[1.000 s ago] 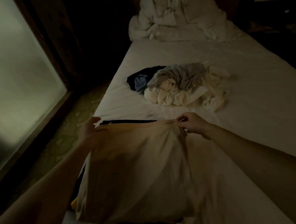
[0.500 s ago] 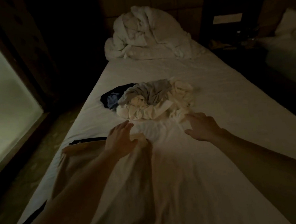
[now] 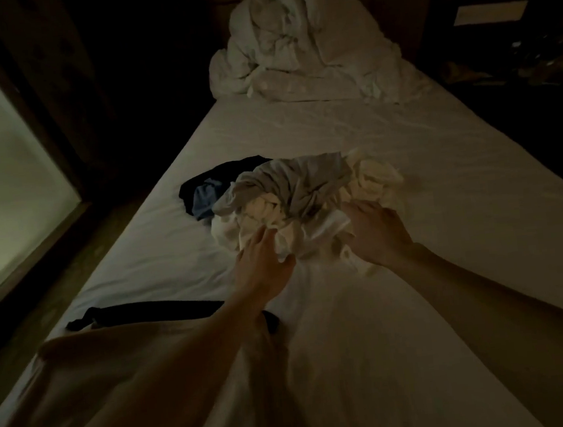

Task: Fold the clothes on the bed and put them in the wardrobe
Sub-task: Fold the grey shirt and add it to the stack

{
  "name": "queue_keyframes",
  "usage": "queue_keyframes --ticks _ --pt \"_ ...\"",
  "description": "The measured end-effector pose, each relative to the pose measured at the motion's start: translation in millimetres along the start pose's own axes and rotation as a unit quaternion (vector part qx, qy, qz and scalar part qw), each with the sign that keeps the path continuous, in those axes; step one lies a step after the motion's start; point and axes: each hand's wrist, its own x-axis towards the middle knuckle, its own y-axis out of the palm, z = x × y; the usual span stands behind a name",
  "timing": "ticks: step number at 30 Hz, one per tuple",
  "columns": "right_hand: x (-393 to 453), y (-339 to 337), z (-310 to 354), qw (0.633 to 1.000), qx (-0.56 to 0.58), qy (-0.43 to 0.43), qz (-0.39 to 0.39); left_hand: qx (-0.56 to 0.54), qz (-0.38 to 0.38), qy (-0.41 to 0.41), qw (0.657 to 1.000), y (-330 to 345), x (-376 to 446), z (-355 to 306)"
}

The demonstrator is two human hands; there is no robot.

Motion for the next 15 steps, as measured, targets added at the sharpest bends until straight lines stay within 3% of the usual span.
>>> queue_keyframes --ticks 8,15 --pt "92.2 52.4 5.4 0.997 -0.018 -0.036 -0.065 -0.058 -0.029 -0.020 0.998 31.0 65.3 37.6" --pt "107.3 65.3 17.0 0.985 -0.028 -0.041 -0.167 -0.048 -0.065 0.005 0.997 31.0 73.1 44.4"
